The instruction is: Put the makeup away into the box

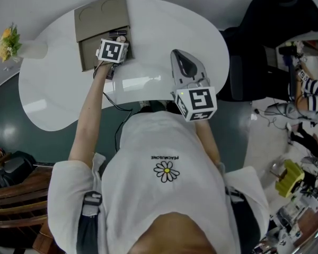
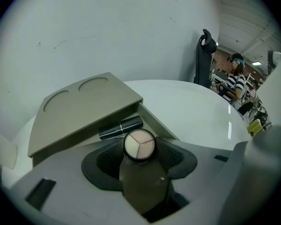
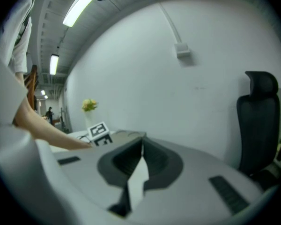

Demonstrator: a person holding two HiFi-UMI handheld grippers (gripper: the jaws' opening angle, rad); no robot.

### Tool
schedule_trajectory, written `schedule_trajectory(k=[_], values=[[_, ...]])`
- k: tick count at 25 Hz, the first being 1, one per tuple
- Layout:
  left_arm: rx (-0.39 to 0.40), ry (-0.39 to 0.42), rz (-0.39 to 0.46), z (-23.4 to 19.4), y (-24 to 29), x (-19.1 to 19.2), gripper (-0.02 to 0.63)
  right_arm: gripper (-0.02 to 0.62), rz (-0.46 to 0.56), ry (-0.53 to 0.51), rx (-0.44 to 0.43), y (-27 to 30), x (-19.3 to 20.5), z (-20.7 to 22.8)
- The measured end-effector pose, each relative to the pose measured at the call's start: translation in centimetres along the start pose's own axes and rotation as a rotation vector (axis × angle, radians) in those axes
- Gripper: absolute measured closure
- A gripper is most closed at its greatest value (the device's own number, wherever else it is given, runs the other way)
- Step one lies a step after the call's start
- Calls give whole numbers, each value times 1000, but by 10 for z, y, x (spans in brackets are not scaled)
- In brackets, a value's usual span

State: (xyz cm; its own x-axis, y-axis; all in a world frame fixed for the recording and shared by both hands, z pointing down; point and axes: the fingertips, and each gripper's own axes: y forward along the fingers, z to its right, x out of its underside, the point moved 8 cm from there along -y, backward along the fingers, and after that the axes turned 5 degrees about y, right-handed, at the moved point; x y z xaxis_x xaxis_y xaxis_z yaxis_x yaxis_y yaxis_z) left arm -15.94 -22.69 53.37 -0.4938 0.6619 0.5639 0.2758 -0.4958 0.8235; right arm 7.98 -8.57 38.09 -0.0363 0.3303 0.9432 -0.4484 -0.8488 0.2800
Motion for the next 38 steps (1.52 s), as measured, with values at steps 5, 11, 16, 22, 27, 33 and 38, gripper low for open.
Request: schedule_trajectory(k=[5,11,16,22,27,33,38], values=[[-23,4,-8,2,0,3,369,565,-2,-5,-4,-1,2,0],[-27,-25,2,0,-4,4,350,565,-2,-5,-6,-2,2,0],[-32,-34,11,1,-15,2,351,565,3,-3,-15,-1,0,0],[-66,-36,93,3,-48,-21,381,565,32,-4,-56,6,-6,-3],[-186,-83,283,3,-100,-45,527,565,70,-34,-107,13,-22,-14],[-360,-84,479,15,-170,-52,576,565,114,-78,-172,22,-42,-31],[-479,-134,647,37,-224,-43,586,565,135,-127,-239,29,-52,-49]])
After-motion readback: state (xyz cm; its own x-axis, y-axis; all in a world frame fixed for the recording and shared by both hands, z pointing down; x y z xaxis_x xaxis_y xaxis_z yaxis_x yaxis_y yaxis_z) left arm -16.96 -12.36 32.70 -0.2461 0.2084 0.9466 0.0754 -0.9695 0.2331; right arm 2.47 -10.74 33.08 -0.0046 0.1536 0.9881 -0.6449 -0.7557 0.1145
